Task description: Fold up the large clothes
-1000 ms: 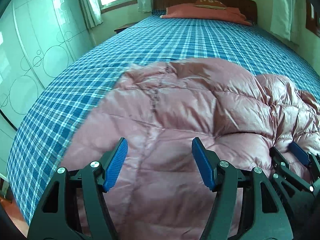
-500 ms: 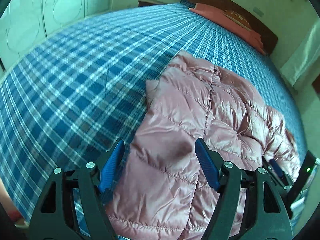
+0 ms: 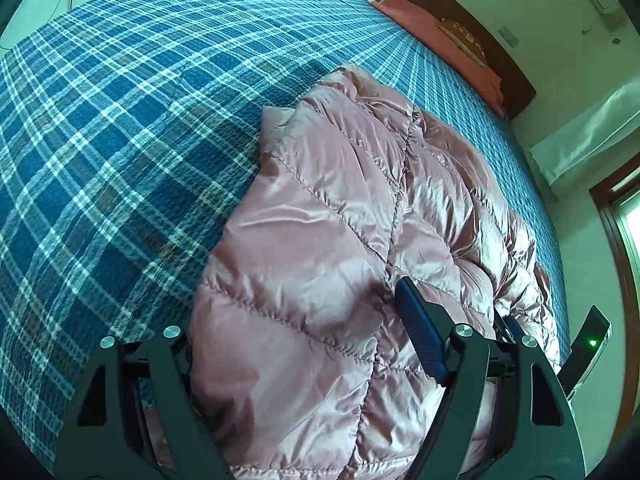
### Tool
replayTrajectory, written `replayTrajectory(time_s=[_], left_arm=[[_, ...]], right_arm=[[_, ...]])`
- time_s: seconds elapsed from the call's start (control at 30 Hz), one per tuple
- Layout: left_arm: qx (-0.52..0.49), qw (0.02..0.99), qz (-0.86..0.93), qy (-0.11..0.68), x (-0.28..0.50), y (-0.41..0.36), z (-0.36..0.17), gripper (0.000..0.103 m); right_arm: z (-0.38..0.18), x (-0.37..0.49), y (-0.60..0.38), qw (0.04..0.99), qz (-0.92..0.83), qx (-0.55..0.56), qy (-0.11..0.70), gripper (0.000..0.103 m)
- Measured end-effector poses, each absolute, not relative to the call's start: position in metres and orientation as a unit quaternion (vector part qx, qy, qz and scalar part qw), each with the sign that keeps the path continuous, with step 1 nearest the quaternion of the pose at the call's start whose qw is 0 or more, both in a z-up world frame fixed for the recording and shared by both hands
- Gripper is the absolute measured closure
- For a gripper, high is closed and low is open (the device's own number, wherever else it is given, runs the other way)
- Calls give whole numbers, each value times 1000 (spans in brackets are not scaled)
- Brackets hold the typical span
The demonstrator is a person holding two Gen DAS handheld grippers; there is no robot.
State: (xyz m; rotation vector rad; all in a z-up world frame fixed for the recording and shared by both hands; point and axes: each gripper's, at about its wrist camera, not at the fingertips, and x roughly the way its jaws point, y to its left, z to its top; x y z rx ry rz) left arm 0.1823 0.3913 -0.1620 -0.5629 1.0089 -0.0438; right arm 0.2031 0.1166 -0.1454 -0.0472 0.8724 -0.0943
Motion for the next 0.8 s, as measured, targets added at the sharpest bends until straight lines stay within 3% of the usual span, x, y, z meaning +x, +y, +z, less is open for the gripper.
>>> replayTrajectory(time_s=[0.27, 0.67, 0.8], left_arm=[[-353, 813, -44, 461, 183, 430, -174, 26], [-318, 818, -70, 474, 202, 400, -176, 26], [-361, 803, -82, 466, 203, 417, -185, 32]], right_arm=[[-146, 203, 118, 905, -46, -23, 421, 53], [-145, 203, 119, 906, -47, -25, 421, 53], [-144, 203, 118, 906, -47, -23, 420, 53]])
